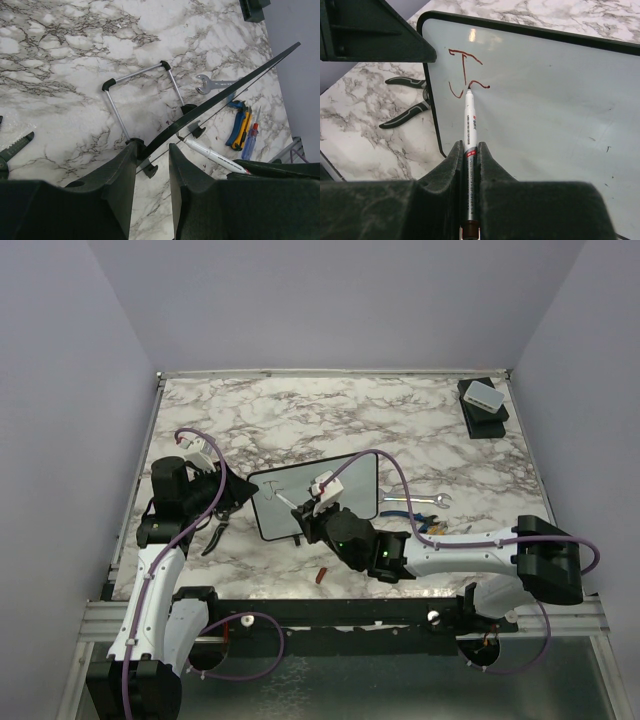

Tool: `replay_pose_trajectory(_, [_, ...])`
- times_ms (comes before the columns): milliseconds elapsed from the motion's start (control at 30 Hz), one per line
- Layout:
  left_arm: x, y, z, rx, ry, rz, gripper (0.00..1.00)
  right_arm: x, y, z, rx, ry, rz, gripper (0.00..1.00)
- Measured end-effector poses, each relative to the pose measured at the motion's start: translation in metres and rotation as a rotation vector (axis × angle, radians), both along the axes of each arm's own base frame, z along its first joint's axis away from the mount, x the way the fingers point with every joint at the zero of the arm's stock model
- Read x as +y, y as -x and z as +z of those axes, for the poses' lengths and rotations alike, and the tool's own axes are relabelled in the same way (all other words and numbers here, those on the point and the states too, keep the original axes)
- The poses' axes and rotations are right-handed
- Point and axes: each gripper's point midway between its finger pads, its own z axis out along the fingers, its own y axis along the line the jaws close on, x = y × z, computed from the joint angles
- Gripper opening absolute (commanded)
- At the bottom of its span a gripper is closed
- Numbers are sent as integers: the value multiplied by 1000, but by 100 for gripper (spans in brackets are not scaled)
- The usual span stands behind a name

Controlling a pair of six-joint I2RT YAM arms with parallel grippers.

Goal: Write a sentence on the whiteboard

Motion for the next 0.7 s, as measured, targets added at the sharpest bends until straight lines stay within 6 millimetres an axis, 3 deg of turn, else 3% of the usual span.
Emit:
replay_pose_trajectory(433, [0,0,0,0,0,0,33,-7,4,-14,48,17,-11,0])
replay_pose_trajectory(700, [0,0,0,0,0,0,33,-14,1,-9,33,24,-37,1])
